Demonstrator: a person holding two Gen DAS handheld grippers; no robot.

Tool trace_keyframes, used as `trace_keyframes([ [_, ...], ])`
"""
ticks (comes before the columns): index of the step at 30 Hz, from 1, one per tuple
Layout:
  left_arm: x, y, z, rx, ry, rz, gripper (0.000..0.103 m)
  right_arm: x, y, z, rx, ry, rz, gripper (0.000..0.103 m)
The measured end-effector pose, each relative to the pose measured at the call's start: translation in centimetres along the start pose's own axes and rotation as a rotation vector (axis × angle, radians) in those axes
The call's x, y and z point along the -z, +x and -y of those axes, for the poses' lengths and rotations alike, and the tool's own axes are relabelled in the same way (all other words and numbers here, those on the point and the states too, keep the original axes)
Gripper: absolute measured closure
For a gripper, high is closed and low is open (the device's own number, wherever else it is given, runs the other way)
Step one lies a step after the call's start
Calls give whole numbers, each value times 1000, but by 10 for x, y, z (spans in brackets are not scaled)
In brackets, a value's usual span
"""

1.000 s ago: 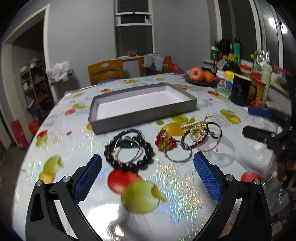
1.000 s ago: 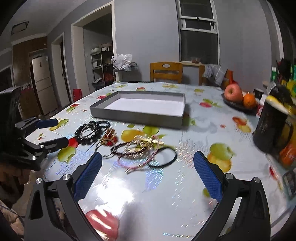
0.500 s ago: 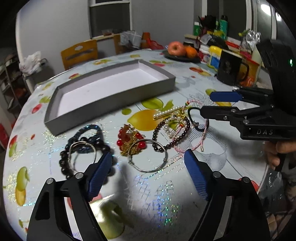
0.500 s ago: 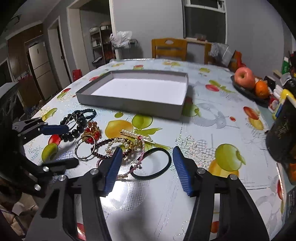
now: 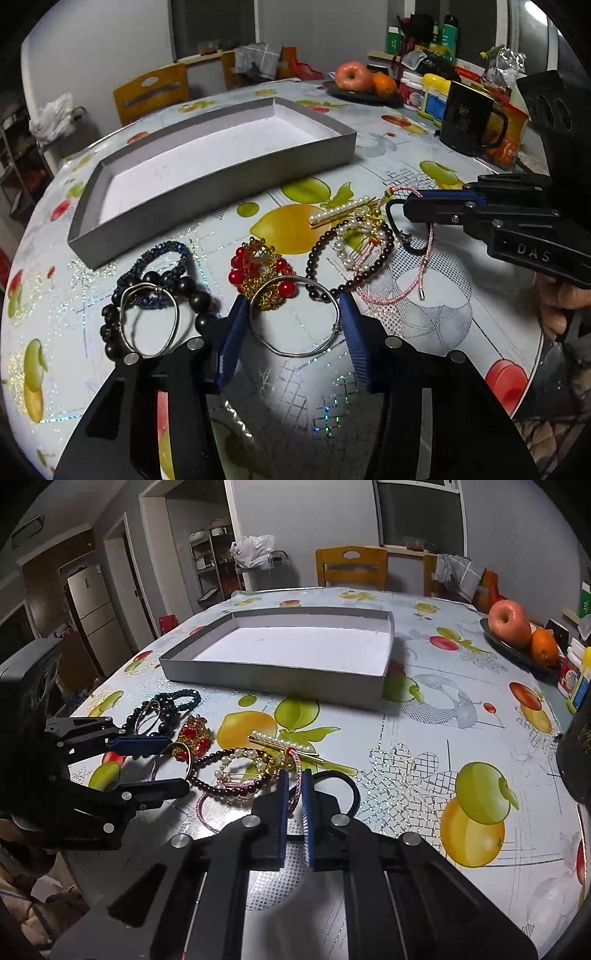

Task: Organize jewelry
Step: 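Grasp the silver bangle with the left tool while the right tool grasps the pink string bracelet, then carry both bracelets over the grey box and open both tools to drop them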

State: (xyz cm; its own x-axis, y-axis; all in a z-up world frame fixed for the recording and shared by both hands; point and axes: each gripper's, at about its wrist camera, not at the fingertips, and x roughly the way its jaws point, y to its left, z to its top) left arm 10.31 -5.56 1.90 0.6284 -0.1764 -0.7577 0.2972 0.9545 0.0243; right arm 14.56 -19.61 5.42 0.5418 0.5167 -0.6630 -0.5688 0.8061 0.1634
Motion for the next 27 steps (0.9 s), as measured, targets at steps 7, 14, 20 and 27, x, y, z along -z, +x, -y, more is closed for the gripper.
trace_keyframes([
  [7,5,-14,-4,8,-11,34,51,-1,-5,1,-6,3,26,100],
  [14,-5,-47,-24,-12,-49,113,51,-13,-24,-10,3,-25,67,100],
  [20,-18,-71,-46,-26,-68,143,51,-31,-46,-21,9,-58,124,100],
  [27,-32,-94,-58,-53,-50,187,51,-57,-65,-28,20,-95,178,100],
])
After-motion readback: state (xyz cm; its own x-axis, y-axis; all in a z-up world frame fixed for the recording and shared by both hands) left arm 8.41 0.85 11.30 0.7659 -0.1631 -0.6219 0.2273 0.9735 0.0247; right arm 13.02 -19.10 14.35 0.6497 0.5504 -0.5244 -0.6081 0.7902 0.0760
